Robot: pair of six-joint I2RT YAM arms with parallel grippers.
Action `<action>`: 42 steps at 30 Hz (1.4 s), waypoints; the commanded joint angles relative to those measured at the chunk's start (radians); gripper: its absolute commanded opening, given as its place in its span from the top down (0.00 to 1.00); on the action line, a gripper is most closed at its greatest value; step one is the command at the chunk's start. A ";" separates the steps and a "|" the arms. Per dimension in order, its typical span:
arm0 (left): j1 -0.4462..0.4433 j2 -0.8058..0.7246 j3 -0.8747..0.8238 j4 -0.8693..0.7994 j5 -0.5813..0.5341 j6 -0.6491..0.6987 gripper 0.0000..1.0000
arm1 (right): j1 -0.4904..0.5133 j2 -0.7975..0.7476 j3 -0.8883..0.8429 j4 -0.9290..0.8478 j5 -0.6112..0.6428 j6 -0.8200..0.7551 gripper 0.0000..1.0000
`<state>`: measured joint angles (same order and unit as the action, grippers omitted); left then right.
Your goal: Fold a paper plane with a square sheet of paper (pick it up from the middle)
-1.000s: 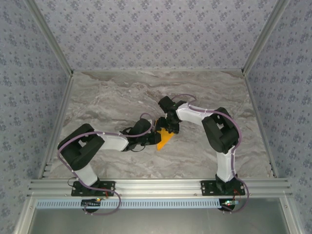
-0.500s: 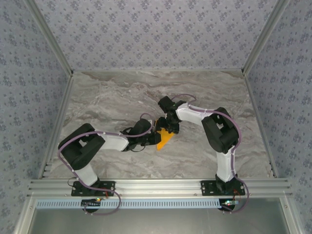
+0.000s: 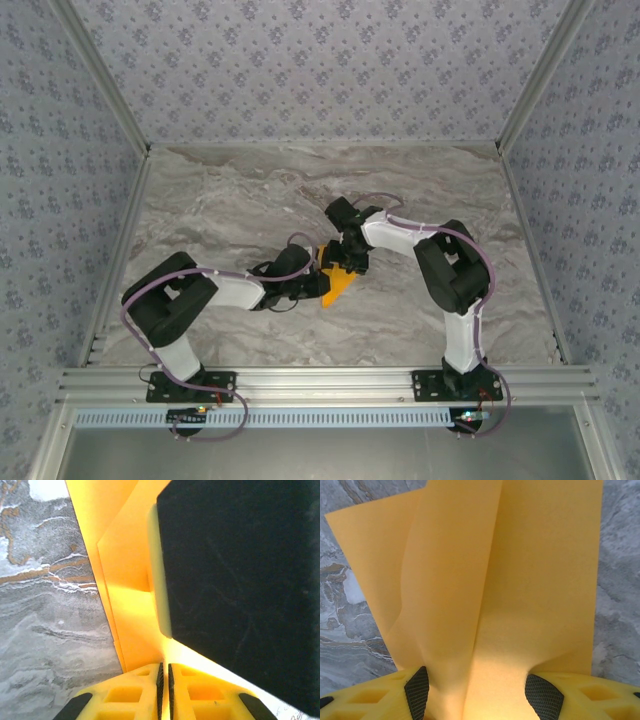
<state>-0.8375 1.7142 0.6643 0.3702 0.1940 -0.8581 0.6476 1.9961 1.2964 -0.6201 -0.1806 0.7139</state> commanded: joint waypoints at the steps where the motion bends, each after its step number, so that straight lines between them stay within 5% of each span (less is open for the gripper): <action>1: 0.004 0.025 0.007 -0.046 -0.001 -0.010 0.86 | 0.004 0.163 -0.125 0.052 -0.014 -0.012 0.37; 11: 0.004 0.041 0.009 -0.089 -0.004 -0.018 0.87 | -0.059 -0.059 -0.067 0.037 -0.097 -0.042 0.35; 16: 0.004 0.044 0.009 -0.108 -0.007 -0.018 0.88 | -0.087 -0.222 -0.170 0.137 -0.109 -0.044 0.34; 19: 0.004 0.047 0.013 -0.115 -0.007 -0.017 0.88 | -0.089 -0.274 -0.245 0.216 -0.116 -0.073 0.44; 23: 0.004 0.051 0.020 -0.132 -0.002 -0.013 0.91 | -0.079 -0.301 -0.327 0.336 -0.179 -0.132 0.77; 26: 0.004 0.050 0.021 -0.142 -0.005 -0.013 0.94 | -0.055 -0.303 -0.344 0.397 -0.220 -0.167 0.89; 42: 0.003 0.044 0.021 -0.175 -0.007 -0.018 1.00 | -0.040 -0.193 -0.321 0.477 -0.283 -0.182 0.95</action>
<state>-0.8330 1.7233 0.6930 0.3134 0.1947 -0.8711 0.6125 1.7756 0.9546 -0.1520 -0.4316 0.5564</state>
